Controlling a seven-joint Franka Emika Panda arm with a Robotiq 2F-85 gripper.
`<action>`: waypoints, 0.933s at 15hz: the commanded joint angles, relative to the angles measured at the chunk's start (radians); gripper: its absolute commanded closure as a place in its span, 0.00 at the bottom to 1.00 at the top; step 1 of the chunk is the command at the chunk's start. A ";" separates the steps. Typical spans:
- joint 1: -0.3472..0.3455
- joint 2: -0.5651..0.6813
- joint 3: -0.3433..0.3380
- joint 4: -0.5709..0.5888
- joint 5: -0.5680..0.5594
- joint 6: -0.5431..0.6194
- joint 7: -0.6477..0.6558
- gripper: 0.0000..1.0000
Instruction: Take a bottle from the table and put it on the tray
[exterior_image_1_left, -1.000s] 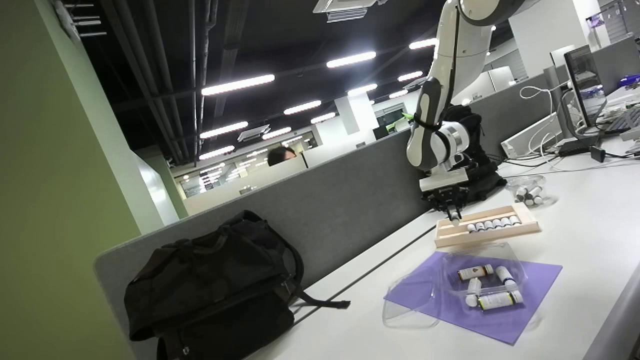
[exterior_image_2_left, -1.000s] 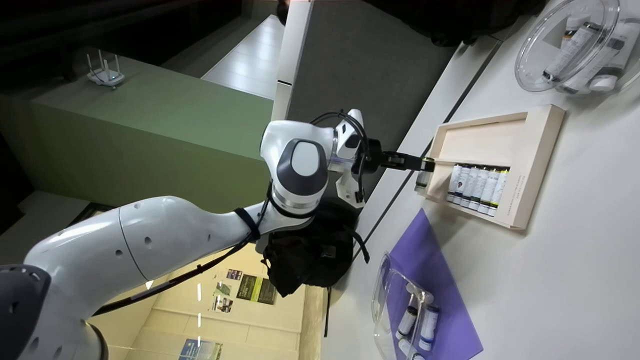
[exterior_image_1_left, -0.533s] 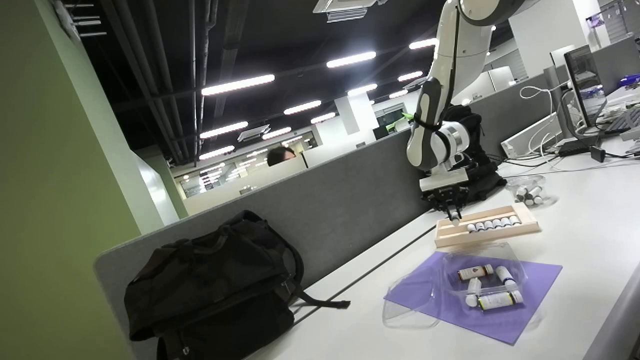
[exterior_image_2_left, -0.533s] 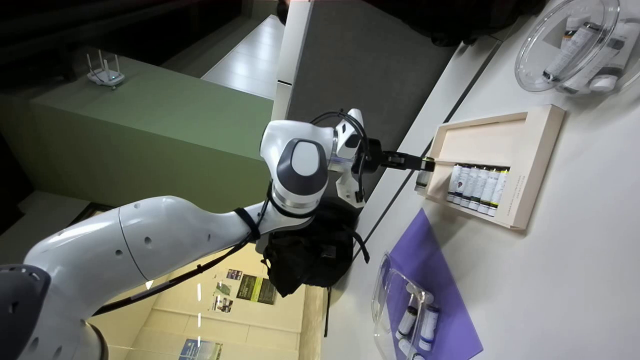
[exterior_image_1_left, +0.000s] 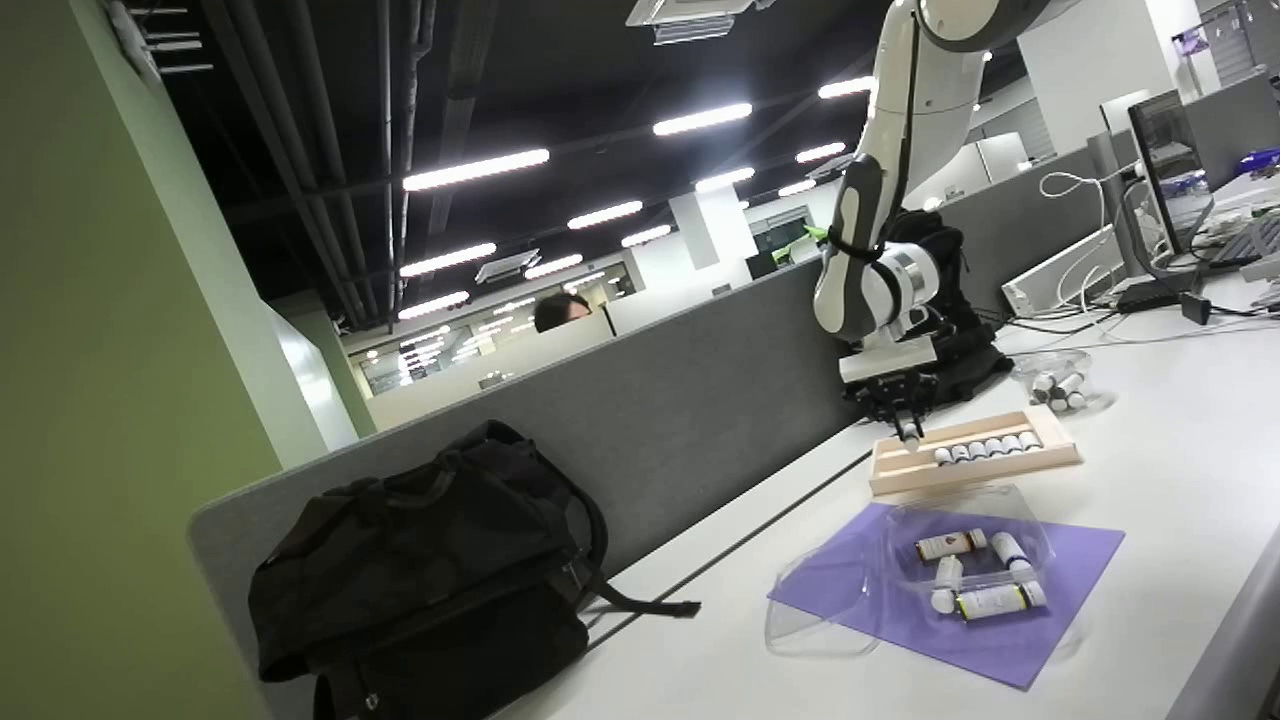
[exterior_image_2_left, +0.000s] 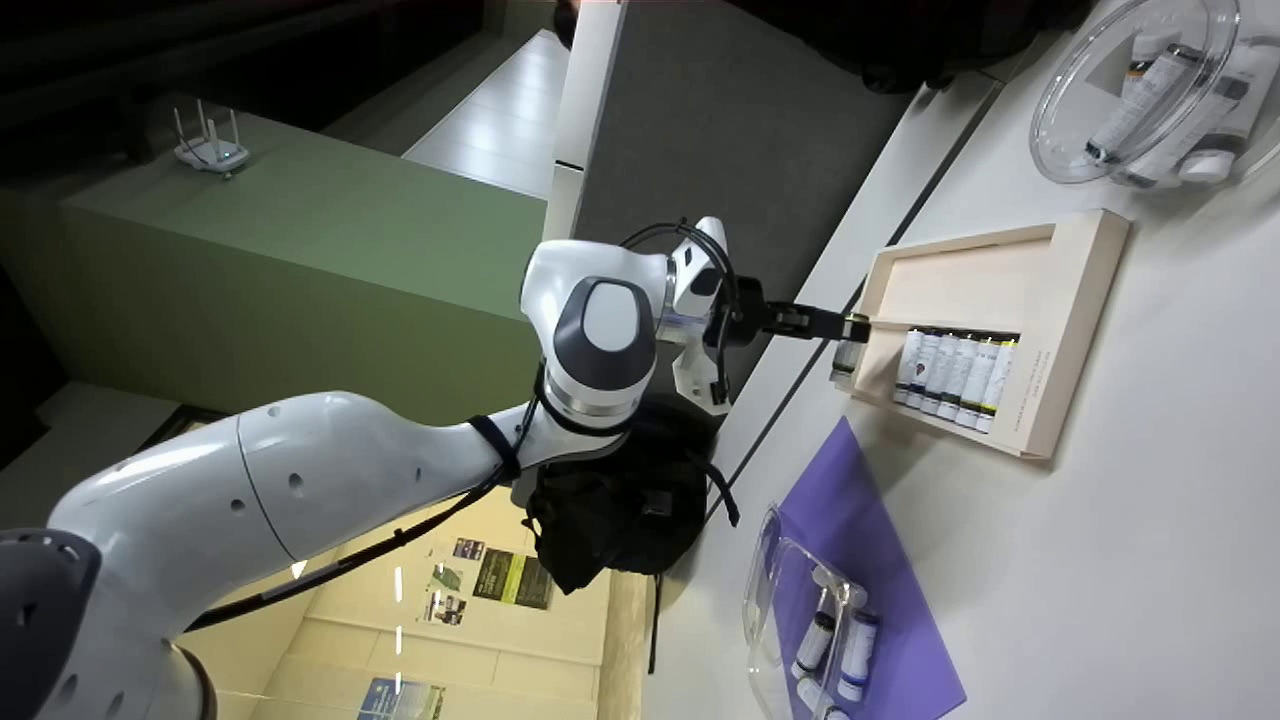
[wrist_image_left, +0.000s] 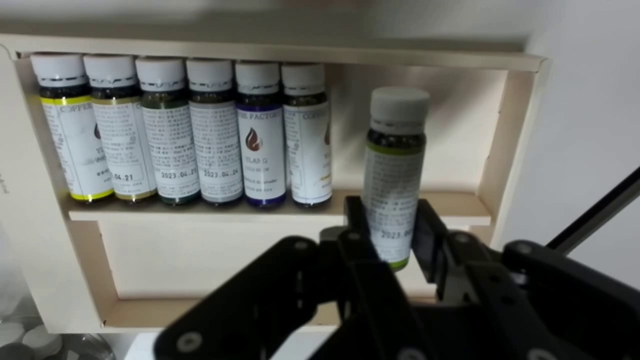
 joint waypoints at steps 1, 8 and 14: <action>0.005 0.000 -0.009 0.001 -0.008 0.000 0.034 0.88; 0.010 0.000 -0.017 0.001 -0.011 -0.012 0.047 0.32; 0.010 0.000 -0.019 0.001 -0.011 -0.011 0.050 0.01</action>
